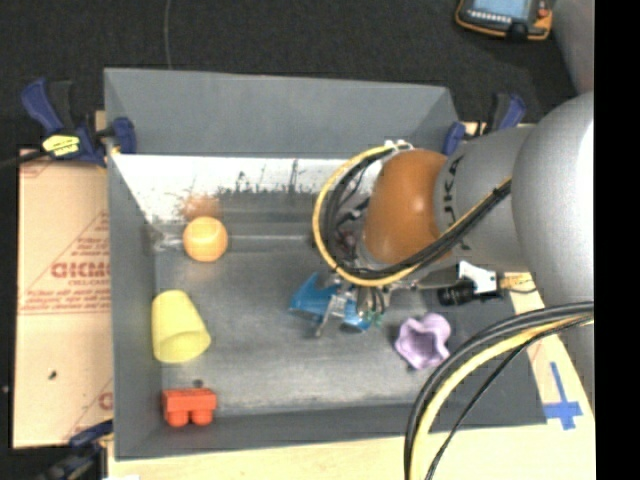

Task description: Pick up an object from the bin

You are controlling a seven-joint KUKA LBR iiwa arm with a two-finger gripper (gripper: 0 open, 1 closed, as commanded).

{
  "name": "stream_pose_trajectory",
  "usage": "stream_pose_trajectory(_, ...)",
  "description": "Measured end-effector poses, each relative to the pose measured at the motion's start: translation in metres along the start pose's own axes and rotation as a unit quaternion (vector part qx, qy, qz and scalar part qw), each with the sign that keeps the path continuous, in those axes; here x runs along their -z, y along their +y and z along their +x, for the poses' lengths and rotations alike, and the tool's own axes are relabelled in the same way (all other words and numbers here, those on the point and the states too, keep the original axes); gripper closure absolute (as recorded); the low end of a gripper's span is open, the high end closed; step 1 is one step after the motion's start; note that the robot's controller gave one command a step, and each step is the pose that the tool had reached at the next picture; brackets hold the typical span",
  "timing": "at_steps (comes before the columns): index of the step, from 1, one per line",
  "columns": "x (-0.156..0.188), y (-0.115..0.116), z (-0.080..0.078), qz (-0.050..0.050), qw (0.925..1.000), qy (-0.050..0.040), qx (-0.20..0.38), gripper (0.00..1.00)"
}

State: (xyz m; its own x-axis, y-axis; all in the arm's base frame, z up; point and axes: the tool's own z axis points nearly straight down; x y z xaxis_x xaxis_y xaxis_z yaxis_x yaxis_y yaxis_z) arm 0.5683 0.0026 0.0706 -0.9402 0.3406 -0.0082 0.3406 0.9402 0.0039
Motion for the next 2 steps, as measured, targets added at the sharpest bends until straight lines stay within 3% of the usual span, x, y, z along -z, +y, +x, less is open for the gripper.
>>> stream_pose_trajectory(1,0.022,-0.002,0.004,0.002,1.0,0.0065,0.0,1.0)
stream_pose_trajectory(2,0.061,-0.001,0.001,0.001,1.0,0.0031,0.001,1.0)
